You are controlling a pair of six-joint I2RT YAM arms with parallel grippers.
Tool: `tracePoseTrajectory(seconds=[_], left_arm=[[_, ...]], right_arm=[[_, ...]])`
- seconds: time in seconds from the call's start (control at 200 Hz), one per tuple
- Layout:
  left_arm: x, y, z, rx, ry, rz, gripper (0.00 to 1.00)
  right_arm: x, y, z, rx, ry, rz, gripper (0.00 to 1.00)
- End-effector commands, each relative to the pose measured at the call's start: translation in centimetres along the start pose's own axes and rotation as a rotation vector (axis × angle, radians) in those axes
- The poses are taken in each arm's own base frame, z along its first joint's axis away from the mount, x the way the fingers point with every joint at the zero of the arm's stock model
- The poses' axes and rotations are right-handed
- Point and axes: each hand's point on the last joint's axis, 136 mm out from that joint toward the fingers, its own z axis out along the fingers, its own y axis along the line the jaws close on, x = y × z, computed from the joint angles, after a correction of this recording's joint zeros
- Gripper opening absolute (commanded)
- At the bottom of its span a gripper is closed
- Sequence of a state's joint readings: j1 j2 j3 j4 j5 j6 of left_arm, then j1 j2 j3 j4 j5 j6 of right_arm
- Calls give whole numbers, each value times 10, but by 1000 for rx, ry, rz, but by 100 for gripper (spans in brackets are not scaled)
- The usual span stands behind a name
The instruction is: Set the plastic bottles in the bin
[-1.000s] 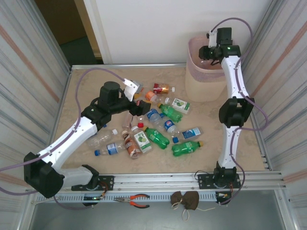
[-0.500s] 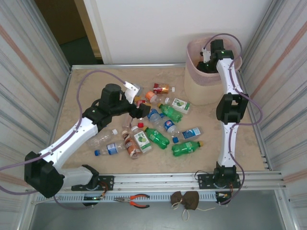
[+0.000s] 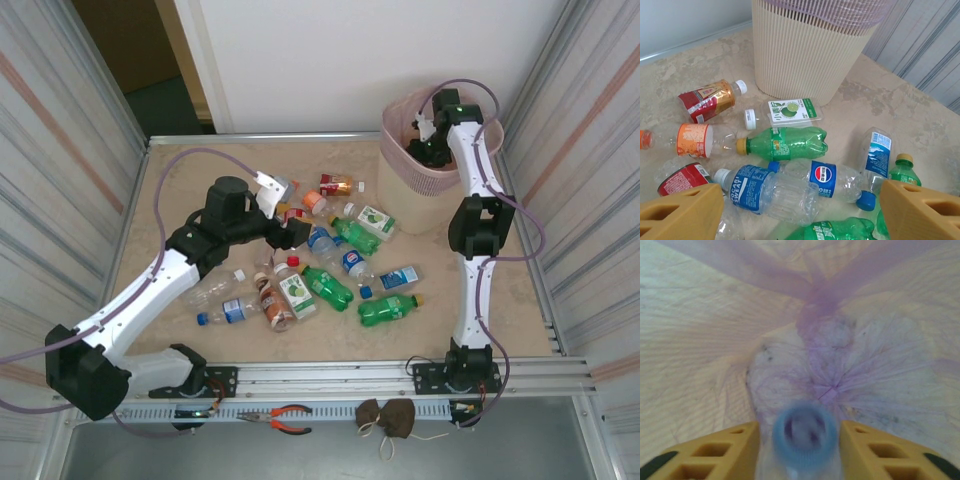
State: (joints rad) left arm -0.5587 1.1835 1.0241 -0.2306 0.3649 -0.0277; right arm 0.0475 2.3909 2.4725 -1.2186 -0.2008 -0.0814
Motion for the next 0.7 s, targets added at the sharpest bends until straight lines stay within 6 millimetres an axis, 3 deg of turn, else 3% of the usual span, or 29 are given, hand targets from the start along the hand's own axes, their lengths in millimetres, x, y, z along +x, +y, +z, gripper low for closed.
tracePoseTrajectory(seconds=[0.0, 0.23, 0.386, 0.696], left_arm=[[1, -2, -7, -10, -3, -2, 82], [1, 1, -9, -32, 3, -6, 82], [2, 1, -8, -30, 6, -11, 82], [3, 2, -6, -30, 3, -18, 82]], right_arm=[[-1, 6, -13, 13, -7, 9, 53], [-16, 10, -41, 28, -92, 32, 64], [-33, 1, -61, 69, -181, 77, 65], [-45, -52, -105, 240, -313, 246, 66]])
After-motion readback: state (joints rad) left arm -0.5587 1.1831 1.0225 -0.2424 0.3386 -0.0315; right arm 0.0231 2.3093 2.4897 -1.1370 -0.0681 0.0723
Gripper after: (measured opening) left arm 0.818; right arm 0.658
